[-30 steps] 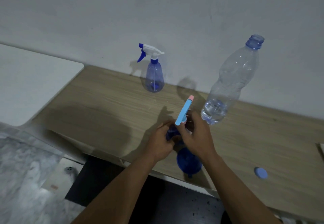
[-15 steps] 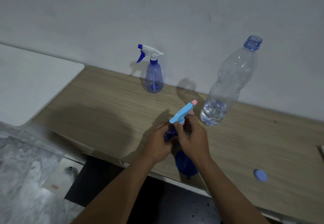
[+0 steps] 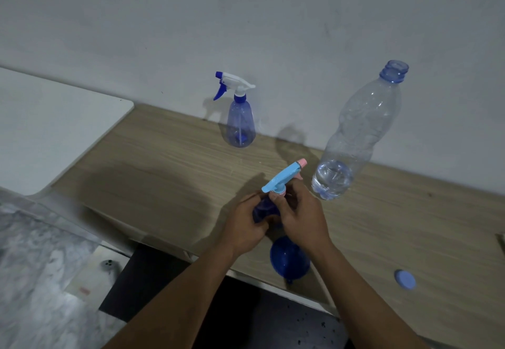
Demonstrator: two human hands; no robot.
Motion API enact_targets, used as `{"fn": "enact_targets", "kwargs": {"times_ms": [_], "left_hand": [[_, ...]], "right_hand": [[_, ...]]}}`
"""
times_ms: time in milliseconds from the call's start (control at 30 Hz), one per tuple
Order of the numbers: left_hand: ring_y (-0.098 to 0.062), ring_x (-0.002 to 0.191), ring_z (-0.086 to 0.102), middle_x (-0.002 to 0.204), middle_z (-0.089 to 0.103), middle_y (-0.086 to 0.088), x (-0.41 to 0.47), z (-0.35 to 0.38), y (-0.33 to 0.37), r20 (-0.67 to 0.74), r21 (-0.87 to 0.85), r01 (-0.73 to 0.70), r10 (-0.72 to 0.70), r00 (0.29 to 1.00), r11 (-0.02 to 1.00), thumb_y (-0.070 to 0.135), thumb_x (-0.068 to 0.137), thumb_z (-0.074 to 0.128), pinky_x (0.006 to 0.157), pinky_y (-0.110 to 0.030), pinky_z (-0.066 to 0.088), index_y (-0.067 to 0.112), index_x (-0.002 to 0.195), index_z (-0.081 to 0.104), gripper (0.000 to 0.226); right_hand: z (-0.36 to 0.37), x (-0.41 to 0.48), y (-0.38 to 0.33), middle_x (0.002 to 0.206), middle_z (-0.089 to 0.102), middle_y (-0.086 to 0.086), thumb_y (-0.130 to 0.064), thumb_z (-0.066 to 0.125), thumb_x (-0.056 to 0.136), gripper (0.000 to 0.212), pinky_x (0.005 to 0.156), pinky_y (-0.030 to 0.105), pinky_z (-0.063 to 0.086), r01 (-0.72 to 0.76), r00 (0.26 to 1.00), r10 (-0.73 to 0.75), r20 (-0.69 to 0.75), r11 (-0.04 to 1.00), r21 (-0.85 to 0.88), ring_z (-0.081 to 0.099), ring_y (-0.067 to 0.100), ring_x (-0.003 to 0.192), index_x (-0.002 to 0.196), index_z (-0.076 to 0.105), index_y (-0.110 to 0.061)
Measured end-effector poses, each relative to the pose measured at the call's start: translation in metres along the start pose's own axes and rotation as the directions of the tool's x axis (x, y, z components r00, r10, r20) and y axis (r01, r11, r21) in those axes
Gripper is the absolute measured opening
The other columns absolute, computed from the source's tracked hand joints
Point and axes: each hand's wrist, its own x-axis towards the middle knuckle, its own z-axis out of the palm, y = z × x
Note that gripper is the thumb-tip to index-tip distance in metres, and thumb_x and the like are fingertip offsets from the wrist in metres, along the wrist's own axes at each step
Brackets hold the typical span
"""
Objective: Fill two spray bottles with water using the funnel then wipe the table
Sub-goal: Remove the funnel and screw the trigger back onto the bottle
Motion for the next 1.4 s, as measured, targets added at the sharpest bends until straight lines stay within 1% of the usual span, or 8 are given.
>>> {"fn": "enact_targets", "kwargs": {"times_ms": [133,300,700,933,1000,1100,1300,1400], "left_hand": [[0.001,0.099,0.067,0.105,0.07,0.016,0.007,-0.003,-0.003,0.056,-0.109,0.06,-0.054,0.997,0.992,-0.003,0.079,0.074,0.081,-0.011,0.049,0.028,0.111,0.068,0.045],[0.012,0.085,0.063,0.089,0.07,0.02,0.005,0.007,0.001,-0.063,0.053,0.062,-0.059,0.996,0.997,0.003,0.078,0.071,0.072,-0.003,0.045,0.022,0.107,0.07,0.035],[-0.015,0.088,0.072,0.093,0.075,0.002,0.015,0.007,-0.019,0.029,-0.035,0.155,-0.154,0.988,0.987,-0.004,0.074,0.064,0.08,-0.036,0.059,0.024,0.107,0.068,0.044],[0.003,0.082,0.067,0.089,0.074,0.009,0.011,0.012,-0.009,-0.078,0.07,0.169,-0.164,0.983,0.983,0.009,0.074,0.076,0.074,-0.014,0.053,0.019,0.105,0.071,0.033],[0.007,0.08,0.064,0.091,0.073,0.012,0.012,0.016,-0.002,-0.11,0.089,0.158,-0.148,0.983,0.984,0.009,0.075,0.074,0.07,-0.003,0.043,0.02,0.107,0.071,0.034],[0.002,0.083,0.065,0.093,0.073,0.01,0.01,0.02,0.006,-0.177,0.079,0.204,-0.188,0.966,0.976,0.017,0.075,0.071,0.075,-0.012,0.05,0.023,0.107,0.07,0.032],[-0.007,0.094,0.067,0.101,0.073,0.008,-0.012,0.0,0.04,-0.198,0.069,0.217,-0.199,0.96,0.974,0.024,0.079,0.07,0.084,-0.029,0.055,0.025,0.109,0.065,0.031],[-0.009,0.101,0.063,0.113,0.07,0.005,-0.034,-0.034,0.049,-0.218,0.155,0.185,-0.149,0.965,0.971,0.024,0.087,0.063,0.085,-0.019,0.046,0.017,0.117,0.065,0.03]], "right_hand": [[-0.005,0.007,0.002,0.09,0.071,-0.017,-0.031,0.065,0.096,0.011,0.079,0.037,0.058,0.011,0.999,-0.01,0.054,1.0,-0.023,0.07,0.003,0.083,0.105,0.06,-0.027],[-0.001,0.013,0.001,0.085,0.071,-0.01,-0.036,0.064,0.096,0.018,0.073,0.038,0.057,0.011,1.0,-0.011,-0.001,0.998,-0.067,0.068,0.004,0.078,0.108,0.055,-0.026],[0.006,0.018,0.013,0.087,0.072,-0.009,-0.036,0.06,0.097,0.018,0.075,0.044,0.059,0.043,0.998,-0.045,-0.04,0.998,-0.055,0.069,0.008,0.082,0.112,0.055,-0.026],[0.003,0.023,0.004,0.114,0.057,-0.022,-0.033,0.081,0.083,0.065,0.071,0.023,0.059,-0.054,0.988,0.073,-0.136,0.989,0.139,0.069,-0.004,0.09,0.13,0.036,-0.028],[0.004,0.035,0.004,0.102,0.067,-0.009,-0.034,0.075,0.089,0.062,0.067,0.031,0.06,-0.048,0.994,0.056,-0.093,0.995,0.086,0.071,0.005,0.08,0.136,0.036,-0.027],[0.01,0.043,-0.005,0.076,0.068,0.002,-0.033,0.064,0.095,0.047,0.064,0.04,0.057,-0.066,0.996,0.068,-0.06,0.997,0.029,0.068,0.015,0.065,0.134,0.038,-0.03],[0.025,0.04,-0.037,0.084,0.061,-0.004,-0.015,0.054,0.096,0.038,0.066,0.043,0.054,0.04,0.988,-0.024,-0.15,0.993,0.11,0.064,0.017,0.071,0.13,0.042,-0.028],[0.029,0.031,-0.061,0.083,0.058,0.001,-0.015,0.054,0.095,0.031,0.067,0.051,0.054,0.081,0.982,-0.054,-0.18,0.985,0.151,0.061,0.027,0.071,0.107,0.047,-0.043]]}}
